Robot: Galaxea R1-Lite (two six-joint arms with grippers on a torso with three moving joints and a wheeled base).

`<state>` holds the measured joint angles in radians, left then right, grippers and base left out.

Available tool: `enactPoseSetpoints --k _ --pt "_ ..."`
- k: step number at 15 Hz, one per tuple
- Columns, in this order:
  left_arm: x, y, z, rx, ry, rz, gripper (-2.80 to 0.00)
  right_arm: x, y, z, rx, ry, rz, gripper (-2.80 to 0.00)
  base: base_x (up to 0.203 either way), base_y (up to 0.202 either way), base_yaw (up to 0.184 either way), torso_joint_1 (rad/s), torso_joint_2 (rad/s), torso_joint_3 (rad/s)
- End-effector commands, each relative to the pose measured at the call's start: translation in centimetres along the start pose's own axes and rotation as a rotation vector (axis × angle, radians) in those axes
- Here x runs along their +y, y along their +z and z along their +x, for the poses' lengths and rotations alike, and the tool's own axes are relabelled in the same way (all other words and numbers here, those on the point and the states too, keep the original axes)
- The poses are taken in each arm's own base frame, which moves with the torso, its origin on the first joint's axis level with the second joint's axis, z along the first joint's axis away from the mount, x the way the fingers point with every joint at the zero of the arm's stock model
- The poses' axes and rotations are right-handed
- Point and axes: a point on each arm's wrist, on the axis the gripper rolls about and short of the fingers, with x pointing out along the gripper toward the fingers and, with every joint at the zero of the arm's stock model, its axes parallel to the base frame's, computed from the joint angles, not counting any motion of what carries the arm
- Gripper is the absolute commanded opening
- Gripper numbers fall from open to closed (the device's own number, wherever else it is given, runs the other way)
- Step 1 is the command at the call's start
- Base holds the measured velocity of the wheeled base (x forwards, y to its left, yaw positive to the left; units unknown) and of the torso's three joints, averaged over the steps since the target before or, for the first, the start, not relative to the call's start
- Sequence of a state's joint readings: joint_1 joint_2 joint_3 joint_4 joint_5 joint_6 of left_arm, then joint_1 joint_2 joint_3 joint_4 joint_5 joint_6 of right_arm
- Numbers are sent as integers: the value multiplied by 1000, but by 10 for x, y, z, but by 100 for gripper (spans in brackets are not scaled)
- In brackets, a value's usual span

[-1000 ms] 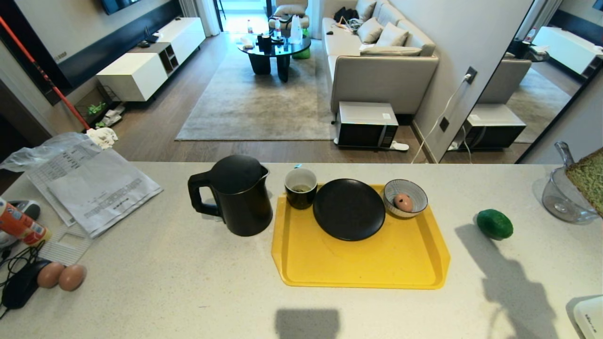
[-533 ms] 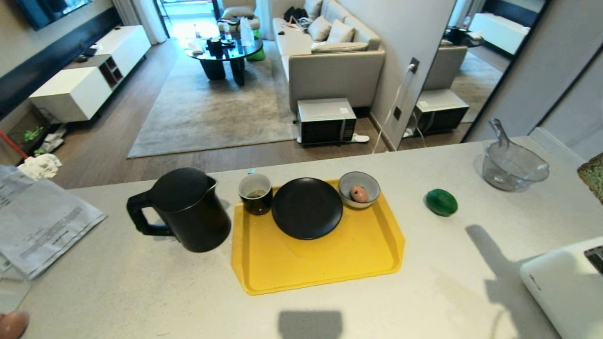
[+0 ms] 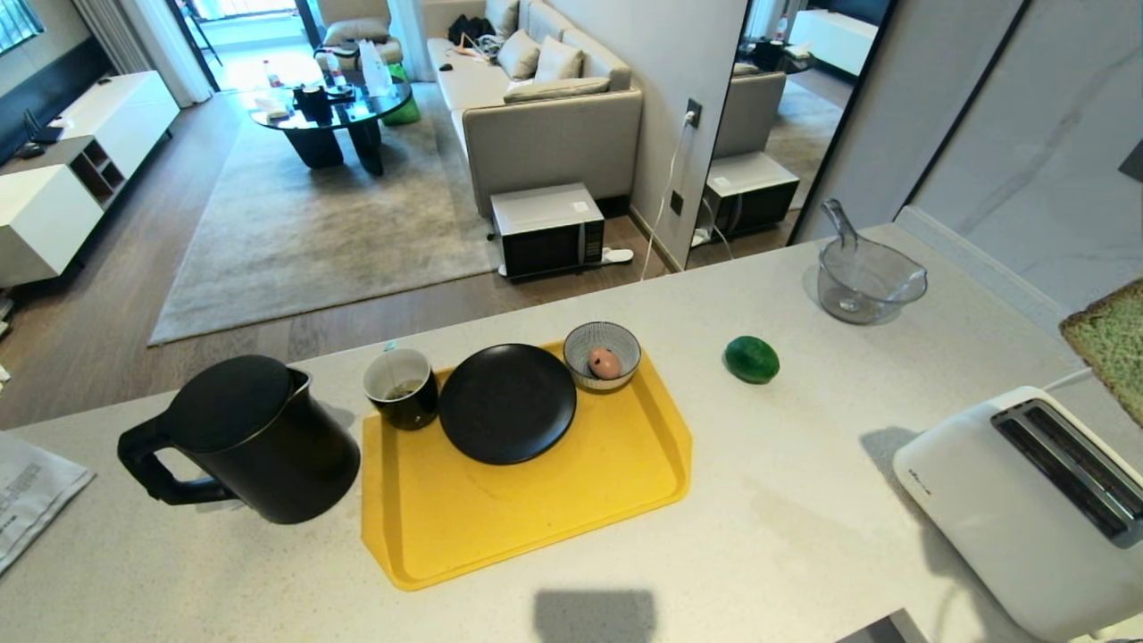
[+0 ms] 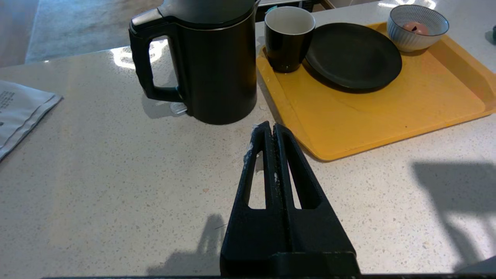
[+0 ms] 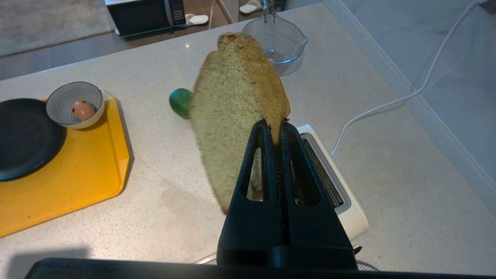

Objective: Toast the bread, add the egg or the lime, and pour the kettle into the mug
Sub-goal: Put the bread slices in the toaster

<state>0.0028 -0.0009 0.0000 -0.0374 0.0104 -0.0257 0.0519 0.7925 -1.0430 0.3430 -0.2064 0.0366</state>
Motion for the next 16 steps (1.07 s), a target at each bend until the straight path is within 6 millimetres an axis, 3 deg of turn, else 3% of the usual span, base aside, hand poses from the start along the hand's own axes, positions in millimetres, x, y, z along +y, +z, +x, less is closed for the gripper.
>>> enactPoseSetpoints --k 1,7,16 --pt "0 -4 1 11 1 0 -280 0 0 2 7 -1 -1 -280 0 0 0 0 0 0" --pt "0 -4 1 11 1 0 -280 0 0 1 4 -1 -1 -280 -1 -1 -9 0 0 1" --pt "0 -4 1 11 1 0 -280 1 -1 3 17 9 -2 -280 0 6 -152 1 2 3"
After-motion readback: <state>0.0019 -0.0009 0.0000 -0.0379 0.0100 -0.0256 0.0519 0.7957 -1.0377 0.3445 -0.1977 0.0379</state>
